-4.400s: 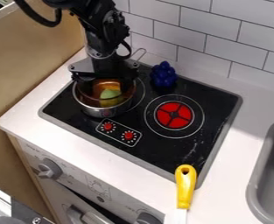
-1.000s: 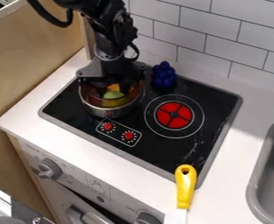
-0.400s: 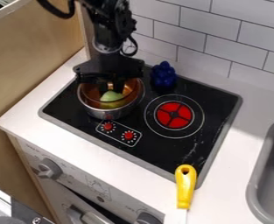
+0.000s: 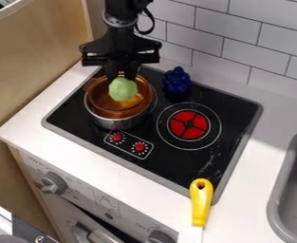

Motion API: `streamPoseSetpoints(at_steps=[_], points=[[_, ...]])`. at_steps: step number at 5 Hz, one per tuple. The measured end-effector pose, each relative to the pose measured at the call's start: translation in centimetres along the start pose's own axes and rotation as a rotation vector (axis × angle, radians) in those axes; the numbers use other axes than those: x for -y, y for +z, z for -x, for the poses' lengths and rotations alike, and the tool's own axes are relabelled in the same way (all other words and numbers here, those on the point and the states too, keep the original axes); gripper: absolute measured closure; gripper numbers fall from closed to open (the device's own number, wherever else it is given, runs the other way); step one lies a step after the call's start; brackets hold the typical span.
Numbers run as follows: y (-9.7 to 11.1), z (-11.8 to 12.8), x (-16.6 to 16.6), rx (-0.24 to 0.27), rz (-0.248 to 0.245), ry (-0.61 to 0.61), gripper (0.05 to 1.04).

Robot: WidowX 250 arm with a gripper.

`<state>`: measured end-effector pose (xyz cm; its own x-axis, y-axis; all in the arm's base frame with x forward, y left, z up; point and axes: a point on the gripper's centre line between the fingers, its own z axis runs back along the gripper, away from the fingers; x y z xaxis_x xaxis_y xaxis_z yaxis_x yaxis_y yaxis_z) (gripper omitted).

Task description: Picked the green item out of the pot and put it on the right burner

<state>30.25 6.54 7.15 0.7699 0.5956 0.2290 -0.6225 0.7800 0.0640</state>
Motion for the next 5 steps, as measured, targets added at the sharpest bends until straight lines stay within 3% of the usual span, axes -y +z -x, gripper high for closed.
streamPoseSetpoints(at_steps=[1, 2, 4, 5], points=[[1.9, 0.8, 0.3, -0.018, -0.015, 0.010, 0.892], [2.4, 3.0, 2.6, -0.018, -0.018, 0.086, 0.892], [1.7, 6.5, 7.6, 0.052, 0.084, 0.180, 0.892], [0.4, 6.6, 8.6, 0.092, 0.111, 0.170, 0.896]])
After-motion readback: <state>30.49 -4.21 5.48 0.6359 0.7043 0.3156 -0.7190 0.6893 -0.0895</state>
